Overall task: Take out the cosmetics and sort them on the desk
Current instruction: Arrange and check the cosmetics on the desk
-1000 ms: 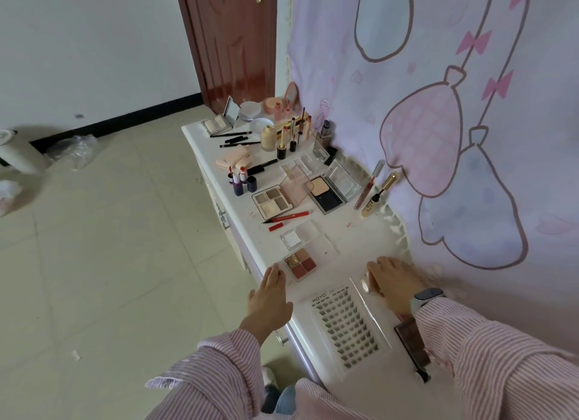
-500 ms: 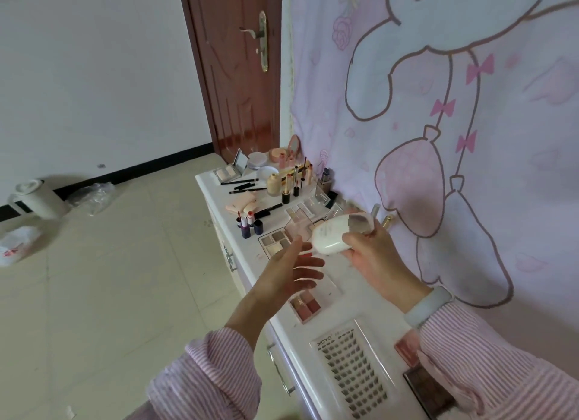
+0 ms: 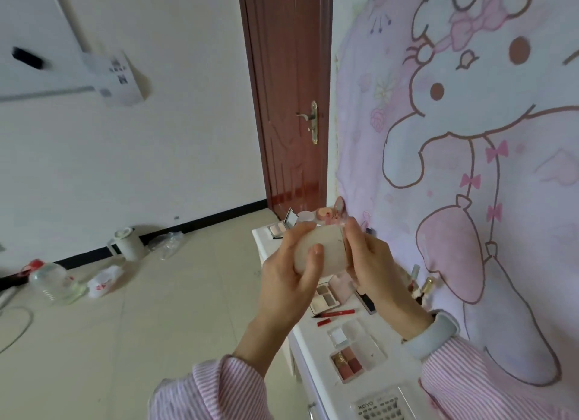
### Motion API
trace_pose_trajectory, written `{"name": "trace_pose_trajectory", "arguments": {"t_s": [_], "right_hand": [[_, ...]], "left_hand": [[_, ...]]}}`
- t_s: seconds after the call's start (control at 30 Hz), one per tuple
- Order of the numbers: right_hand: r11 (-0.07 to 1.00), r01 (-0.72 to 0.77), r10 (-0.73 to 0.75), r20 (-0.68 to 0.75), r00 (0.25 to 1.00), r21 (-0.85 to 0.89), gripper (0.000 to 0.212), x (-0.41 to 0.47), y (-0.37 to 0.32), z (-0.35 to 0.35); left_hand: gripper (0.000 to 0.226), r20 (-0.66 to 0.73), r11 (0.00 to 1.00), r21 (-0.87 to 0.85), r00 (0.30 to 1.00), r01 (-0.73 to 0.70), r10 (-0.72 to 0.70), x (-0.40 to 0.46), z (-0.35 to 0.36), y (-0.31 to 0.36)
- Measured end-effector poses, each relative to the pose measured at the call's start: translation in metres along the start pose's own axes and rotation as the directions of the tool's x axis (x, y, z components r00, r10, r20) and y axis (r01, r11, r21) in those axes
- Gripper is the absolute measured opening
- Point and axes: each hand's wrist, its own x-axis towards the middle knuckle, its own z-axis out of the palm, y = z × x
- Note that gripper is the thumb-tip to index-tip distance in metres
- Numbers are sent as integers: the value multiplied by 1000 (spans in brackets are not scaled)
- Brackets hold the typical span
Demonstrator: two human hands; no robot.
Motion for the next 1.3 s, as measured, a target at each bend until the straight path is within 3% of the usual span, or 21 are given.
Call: {"name": "trace_pose_trajectory", "arguments": {"t_s": [0.1,0.2,0.33,0.37,0.47,0.53,0.6,0.67,0.73,0.77,0.87,0.93,0.97,1.03,1.1,1.17,1.23,1.3], "right_hand": [[989,143,-144,-41,989,-20,48,-9,-14,2],[949,303,-311,-96,946,-92,41,-18,-21,-6],[849,491,-500,5,866,-194,24,-32,-27,-20],[792,555,-563,47,825,-255,25,-35,-28,-25],[533,729,-699,263,665,-429,41,-40,-28,-42],[462,792,-655,449,608,-399,33,-43,-24,-54],[673,678,-465,542,699,-296,29,-53,-22,-59],[945,290,-180,498,848,-153,36,-63,-23,-57],[996,-80,84,426,901,-27,48,-61,-21,-52],[994,-101,110,400,910,-44,43,-60,-21,-50],[954,227,-148,351,925,-195,10,-64,-17,-50],[928,335,-246,410,878,-162,23,-67,-12,-54],[947,305,-237,427,872,-97,26,-69,-11,-56],[993,103,-117,420,900,56,29,-68,-16,-55],[981,-144,76,418,905,133,39,-62,-20,-55],[947,-286,195,449,872,145,33,-56,-17,-56],[986,-165,138,399,907,34,24,-55,-12,-59],[981,125,-63,369,927,-148,26,-55,-1,-63]], "left_hand": [[12,-82,980,-143,985,138,-151,3,-4,25],[17,-31,877,-318,921,360,-389,9,-8,47],[20,52,797,-348,859,494,-510,-3,-11,67],[23,133,722,-383,808,576,-574,-7,-12,69],[38,423,361,-442,546,821,-723,-22,-13,72],[39,435,292,-443,488,847,-757,-28,-13,70],[33,289,408,-449,561,795,-775,-32,-12,69],[25,128,592,-429,695,682,-708,-36,-9,70],[21,40,724,-379,792,577,-610,-42,-3,73],[18,7,760,-362,817,539,-576,-44,0,73],[17,-29,776,-364,827,514,-561,-47,2,71],[18,-1,762,-372,820,531,-572,-47,0,66],[18,10,766,-359,823,533,-568,-48,0,63],[17,24,798,-320,847,511,-532,-49,2,59],[17,31,822,-301,867,483,-498,-51,7,57],[16,34,840,-294,883,457,-468,-53,11,53],[15,76,852,-266,891,452,-448,-52,12,47],[19,146,820,-257,860,511,-490,-50,11,38]]}}
